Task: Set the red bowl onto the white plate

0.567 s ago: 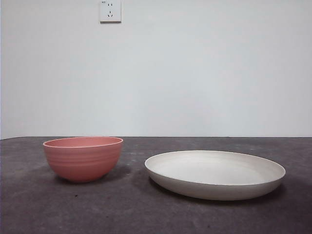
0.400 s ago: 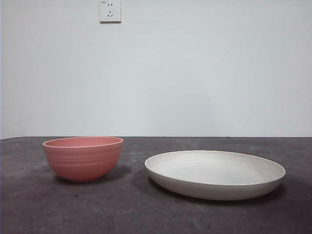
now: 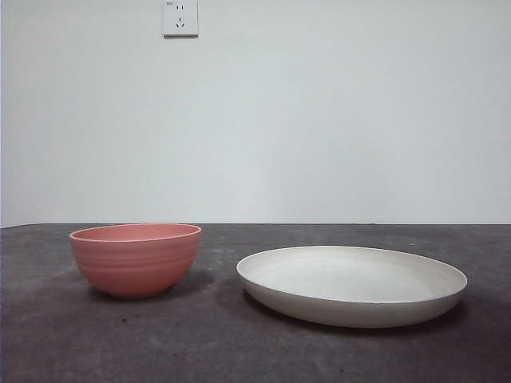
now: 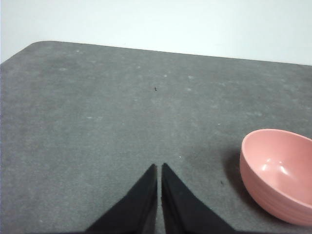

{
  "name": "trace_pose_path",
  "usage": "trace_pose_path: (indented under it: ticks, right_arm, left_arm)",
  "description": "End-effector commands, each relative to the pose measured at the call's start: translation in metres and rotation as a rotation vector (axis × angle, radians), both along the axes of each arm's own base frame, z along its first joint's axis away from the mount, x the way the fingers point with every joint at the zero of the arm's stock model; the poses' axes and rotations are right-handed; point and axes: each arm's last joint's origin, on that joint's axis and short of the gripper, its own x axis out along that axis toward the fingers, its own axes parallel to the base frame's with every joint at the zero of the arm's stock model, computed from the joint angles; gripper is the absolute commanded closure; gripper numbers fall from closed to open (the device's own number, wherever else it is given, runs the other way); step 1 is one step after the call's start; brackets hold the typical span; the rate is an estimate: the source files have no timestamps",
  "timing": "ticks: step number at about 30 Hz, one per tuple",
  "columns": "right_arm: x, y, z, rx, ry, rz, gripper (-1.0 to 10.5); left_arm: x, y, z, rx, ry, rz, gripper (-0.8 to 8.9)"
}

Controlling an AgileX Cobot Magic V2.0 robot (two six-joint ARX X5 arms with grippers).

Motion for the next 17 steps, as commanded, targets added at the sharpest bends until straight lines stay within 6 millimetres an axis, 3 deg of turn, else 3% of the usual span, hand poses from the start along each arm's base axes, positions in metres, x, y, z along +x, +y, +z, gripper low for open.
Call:
trace_pose_path:
  ticks: [1,7,17]
  right_arm:
    - [0.000,0.000,0.000,0.111,0.003,-0.001,9.4]
    - [-0.004,0.002,0.012,0.265,0.037,0.041,9.4]
    - [-0.027,0.007,0.076,0.289,0.109,0.115,9.4]
  left_arm:
    - [0.000,0.000,0.001,-0.020,0.005,0.008,7.98]
    - [-0.005,0.001,0.030,-0.058,-0.001,0.014,7.98]
    - [-0.005,0.001,0.112,-0.083,0.038,0.018,7.98]
